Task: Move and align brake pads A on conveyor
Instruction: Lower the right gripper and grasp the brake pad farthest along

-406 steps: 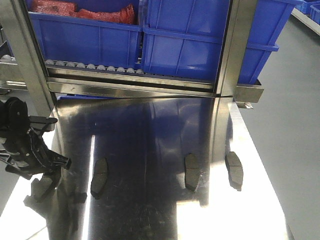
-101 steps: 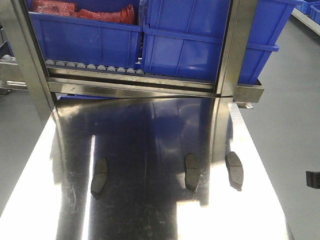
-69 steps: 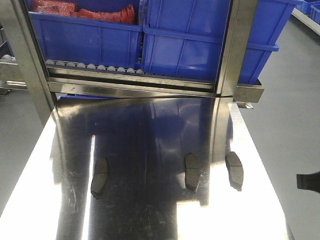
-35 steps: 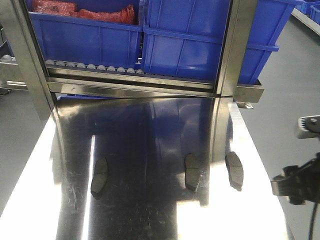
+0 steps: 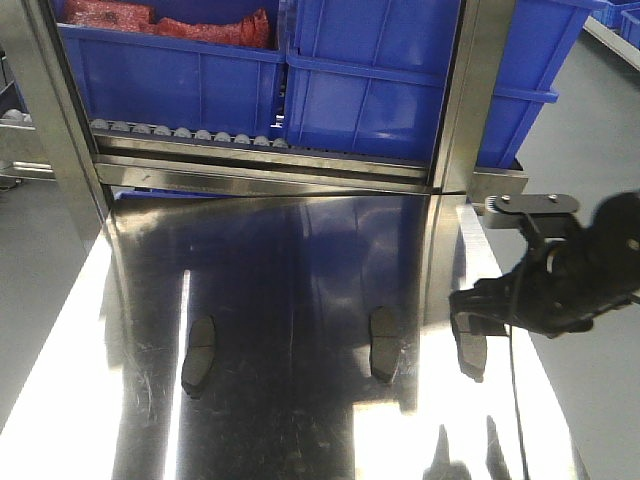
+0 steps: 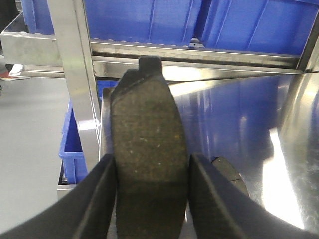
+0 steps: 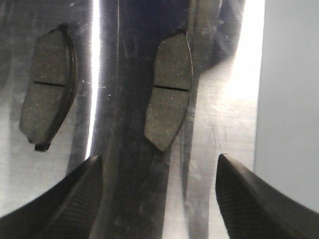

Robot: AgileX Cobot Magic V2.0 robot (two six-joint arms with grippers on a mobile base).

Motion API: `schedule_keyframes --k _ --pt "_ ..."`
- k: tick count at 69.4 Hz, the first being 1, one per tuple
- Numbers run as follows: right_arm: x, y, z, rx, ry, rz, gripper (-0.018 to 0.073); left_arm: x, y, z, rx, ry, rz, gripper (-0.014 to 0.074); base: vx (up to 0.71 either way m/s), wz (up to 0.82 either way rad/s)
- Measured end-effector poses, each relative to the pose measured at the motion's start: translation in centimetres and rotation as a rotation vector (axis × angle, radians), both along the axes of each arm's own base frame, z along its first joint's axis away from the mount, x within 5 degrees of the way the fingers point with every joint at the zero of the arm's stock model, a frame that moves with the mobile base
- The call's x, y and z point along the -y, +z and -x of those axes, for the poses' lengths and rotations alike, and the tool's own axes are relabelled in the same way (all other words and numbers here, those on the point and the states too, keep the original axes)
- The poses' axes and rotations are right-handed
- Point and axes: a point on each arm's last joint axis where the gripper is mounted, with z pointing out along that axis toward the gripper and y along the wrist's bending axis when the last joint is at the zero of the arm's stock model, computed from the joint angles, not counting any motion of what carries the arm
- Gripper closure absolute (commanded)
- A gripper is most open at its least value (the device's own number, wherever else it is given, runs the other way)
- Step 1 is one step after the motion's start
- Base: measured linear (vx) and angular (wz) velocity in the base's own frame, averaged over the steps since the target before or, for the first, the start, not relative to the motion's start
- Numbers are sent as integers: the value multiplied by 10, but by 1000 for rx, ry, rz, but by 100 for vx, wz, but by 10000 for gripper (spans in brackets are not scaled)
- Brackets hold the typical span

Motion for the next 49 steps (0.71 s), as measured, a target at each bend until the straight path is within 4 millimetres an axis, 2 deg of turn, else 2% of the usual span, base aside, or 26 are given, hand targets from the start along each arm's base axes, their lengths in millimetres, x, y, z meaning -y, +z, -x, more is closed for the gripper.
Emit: schedule_keyframes --k 19,37,49 --pt "-11 -31 -46 -145 0 35 85 0 0 0 0 0 0 604 0 0" --pt "-11 -50 -71 -221 -19 57 85 0 0 0 0 0 0 604 0 0" --pt "-9 -59 -79 -258 -21 78 85 0 0 0 0 0 0 604 0 0"
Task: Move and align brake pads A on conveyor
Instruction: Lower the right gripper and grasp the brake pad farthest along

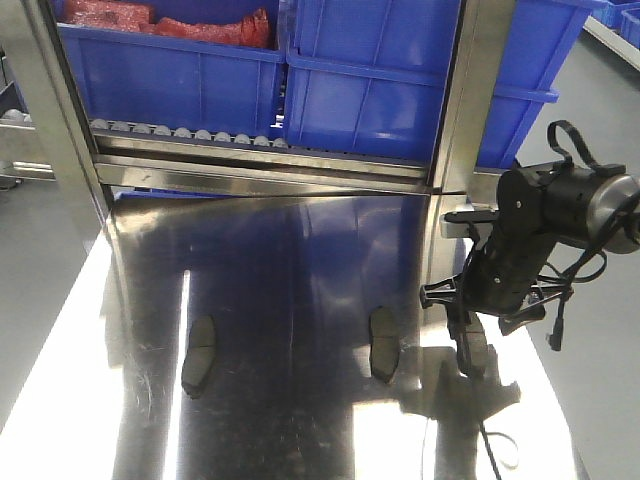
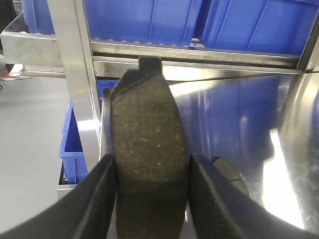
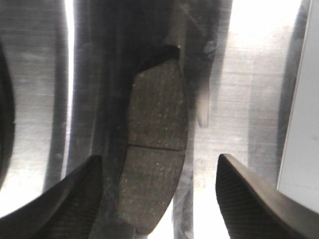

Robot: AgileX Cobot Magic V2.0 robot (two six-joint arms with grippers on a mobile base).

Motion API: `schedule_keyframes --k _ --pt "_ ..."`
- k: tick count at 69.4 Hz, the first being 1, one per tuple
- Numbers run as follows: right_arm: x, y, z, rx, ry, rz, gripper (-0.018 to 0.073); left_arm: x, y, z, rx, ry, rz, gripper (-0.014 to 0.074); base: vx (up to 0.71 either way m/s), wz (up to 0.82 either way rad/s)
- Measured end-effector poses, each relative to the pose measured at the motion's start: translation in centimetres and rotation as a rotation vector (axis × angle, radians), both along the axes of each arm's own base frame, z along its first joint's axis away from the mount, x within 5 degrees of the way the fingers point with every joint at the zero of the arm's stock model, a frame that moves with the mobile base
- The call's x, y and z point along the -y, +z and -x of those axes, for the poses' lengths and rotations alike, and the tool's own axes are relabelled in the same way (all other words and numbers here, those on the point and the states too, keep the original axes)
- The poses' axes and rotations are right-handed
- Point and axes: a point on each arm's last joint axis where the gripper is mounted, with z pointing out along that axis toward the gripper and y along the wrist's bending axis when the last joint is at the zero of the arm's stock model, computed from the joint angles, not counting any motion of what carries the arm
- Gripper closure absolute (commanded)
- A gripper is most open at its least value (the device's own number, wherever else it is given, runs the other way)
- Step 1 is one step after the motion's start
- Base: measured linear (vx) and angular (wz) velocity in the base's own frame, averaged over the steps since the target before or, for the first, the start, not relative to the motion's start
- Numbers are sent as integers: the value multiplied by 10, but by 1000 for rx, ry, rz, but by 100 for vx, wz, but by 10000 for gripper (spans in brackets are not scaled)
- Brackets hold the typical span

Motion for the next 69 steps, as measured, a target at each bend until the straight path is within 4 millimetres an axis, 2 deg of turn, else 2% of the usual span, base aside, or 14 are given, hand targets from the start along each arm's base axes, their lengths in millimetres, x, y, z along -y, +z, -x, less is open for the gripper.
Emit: schedule_keyframes --k 27,40,48,66,69 --pt "-3 -15 -16 -35 -1 8 85 0 0 0 0 0 0 604 0 0" --pt "-3 -21 -17 -65 -14 14 109 0 0 0 0 0 0 604 0 0" --pt "-3 -22 -17 -71 -30 15 207 0 0 0 0 0 0 604 0 0" --pt "-3 -22 -17 -71 -49 17 574 0 0 0 0 0 0 603 0 0" --pt "-3 -21 -17 -70 -51 18 575 0 0 0 0 0 0 604 0 0"
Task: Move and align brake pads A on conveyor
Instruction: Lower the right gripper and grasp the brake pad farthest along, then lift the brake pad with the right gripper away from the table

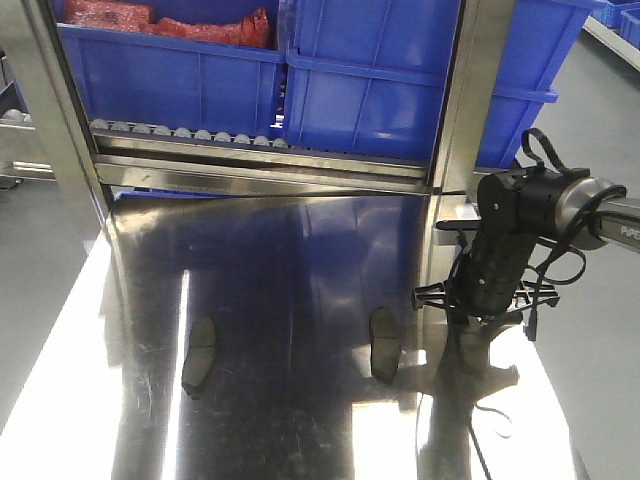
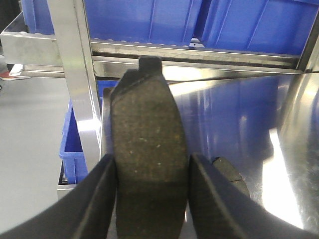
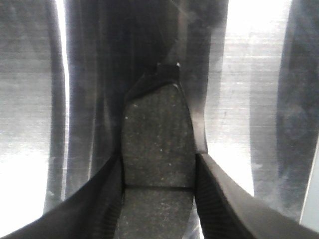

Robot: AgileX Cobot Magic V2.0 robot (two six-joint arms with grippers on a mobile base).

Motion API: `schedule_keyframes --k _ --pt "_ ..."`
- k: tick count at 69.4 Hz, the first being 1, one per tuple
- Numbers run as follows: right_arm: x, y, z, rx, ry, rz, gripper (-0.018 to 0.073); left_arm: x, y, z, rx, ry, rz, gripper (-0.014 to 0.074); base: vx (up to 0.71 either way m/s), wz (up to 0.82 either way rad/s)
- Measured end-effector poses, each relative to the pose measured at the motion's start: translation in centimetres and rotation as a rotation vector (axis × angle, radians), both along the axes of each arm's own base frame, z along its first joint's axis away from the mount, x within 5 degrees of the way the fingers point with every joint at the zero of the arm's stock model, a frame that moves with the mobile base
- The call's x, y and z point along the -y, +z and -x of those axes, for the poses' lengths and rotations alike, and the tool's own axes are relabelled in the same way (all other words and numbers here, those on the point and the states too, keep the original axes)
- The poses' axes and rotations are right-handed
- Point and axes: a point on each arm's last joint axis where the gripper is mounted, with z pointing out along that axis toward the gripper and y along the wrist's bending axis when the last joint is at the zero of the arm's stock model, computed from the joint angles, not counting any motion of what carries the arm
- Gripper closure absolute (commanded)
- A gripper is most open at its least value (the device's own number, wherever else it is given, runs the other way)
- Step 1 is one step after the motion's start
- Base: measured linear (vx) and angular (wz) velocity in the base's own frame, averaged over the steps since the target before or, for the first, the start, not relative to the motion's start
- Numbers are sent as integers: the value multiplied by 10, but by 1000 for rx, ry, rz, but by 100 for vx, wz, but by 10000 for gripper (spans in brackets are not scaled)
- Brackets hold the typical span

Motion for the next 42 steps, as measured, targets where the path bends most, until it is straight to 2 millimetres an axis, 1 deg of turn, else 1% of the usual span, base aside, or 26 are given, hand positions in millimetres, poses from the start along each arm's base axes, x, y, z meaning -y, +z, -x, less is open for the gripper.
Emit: schedule_keyframes --k 5,9,14,17,19,21,24,26,27,29,31,32,36,39,41,42 --pt "1 5 0 15 -1 6 571 0 0 0 0 0 0 604 0 0" --pt "2 13 2 45 1 10 571 0 0 0 0 0 0 603 0 0" --pt "4 31 5 105 8 14 569 0 0 0 0 0 0 603 0 0" --pt "6 45 10 154 16 17 567 0 0 0 0 0 0 603 0 0" --pt "8 51 13 176 20 17 567 0 0 0 0 0 0 603 0 0" --pt "10 62 17 214 26 22 566 0 0 0 0 0 0 603 0 0" --pt "12 70 24 246 33 28 566 0 0 0 0 0 0 603 0 0" --pt "14 81 30 281 39 33 564 0 0 0 0 0 0 603 0 0" --pt "15 82 32 283 41 35 564 0 0 0 0 0 0 603 0 0" --pt "17 89 37 311 47 39 564 0 0 0 0 0 0 603 0 0" --pt "19 99 44 345 52 42 564 0 0 0 0 0 0 603 0 0" --pt "20 99 47 346 53 43 564 0 0 0 0 0 0 603 0 0" --pt "24 115 61 408 60 44 564 0 0 0 0 0 0 603 0 0" --pt "26 122 71 439 64 43 564 0 0 0 0 0 0 603 0 0" --pt "28 131 80 476 65 39 564 0 0 0 0 0 0 603 0 0" --pt "29 131 82 480 65 38 564 0 0 0 0 0 0 603 0 0"
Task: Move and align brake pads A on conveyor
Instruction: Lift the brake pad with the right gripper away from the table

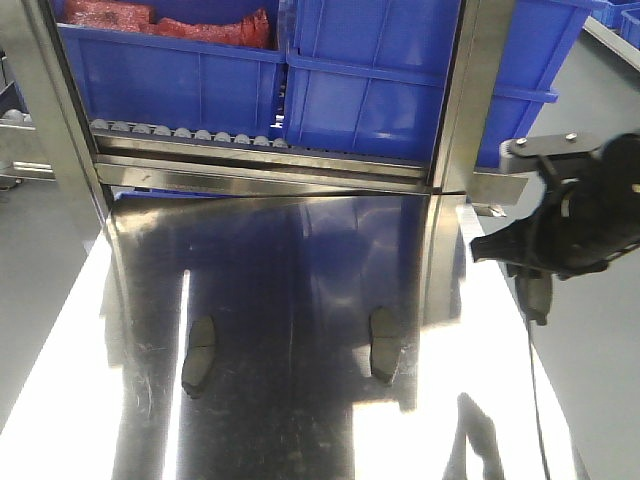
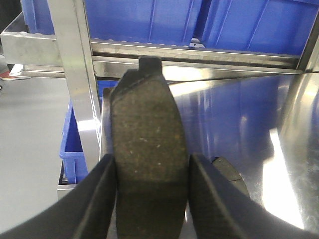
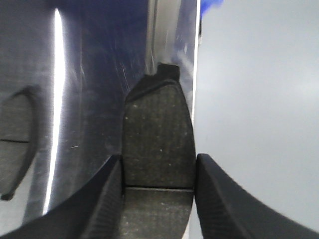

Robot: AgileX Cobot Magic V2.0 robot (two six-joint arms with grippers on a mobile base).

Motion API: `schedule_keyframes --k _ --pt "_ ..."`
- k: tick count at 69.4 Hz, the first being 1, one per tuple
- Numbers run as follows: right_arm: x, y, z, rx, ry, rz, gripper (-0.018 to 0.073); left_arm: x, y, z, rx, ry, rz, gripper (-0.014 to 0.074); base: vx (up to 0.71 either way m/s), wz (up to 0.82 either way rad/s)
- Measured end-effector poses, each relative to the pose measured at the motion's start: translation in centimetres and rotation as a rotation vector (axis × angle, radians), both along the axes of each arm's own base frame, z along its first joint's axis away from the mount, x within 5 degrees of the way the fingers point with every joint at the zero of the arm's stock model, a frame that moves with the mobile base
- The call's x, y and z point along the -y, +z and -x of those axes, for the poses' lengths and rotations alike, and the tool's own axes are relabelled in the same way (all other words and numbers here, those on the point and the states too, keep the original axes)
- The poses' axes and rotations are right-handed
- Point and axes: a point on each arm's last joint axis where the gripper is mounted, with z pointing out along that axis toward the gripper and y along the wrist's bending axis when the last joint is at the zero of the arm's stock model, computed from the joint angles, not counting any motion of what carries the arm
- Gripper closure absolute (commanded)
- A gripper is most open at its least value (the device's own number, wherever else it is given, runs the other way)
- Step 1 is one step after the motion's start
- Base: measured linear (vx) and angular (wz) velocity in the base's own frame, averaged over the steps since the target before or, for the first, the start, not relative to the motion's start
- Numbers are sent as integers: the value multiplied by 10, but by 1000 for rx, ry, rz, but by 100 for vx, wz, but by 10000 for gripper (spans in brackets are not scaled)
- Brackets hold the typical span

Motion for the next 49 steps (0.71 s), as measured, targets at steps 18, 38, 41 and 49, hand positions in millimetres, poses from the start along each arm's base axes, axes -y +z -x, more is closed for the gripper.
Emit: schedule_keyframes --k 18,38,41,49 --pt "15 39 73 253 31 -45 564 0 0 0 0 0 0 603 0 0" --pt "29 44 149 548 83 -93 564 0 0 0 0 0 0 603 0 0" --pt "30 40 158 584 90 -101 564 0 0 0 0 0 0 603 0 0" --pt "34 32 181 690 105 -121 564 0 0 0 0 0 0 603 0 0"
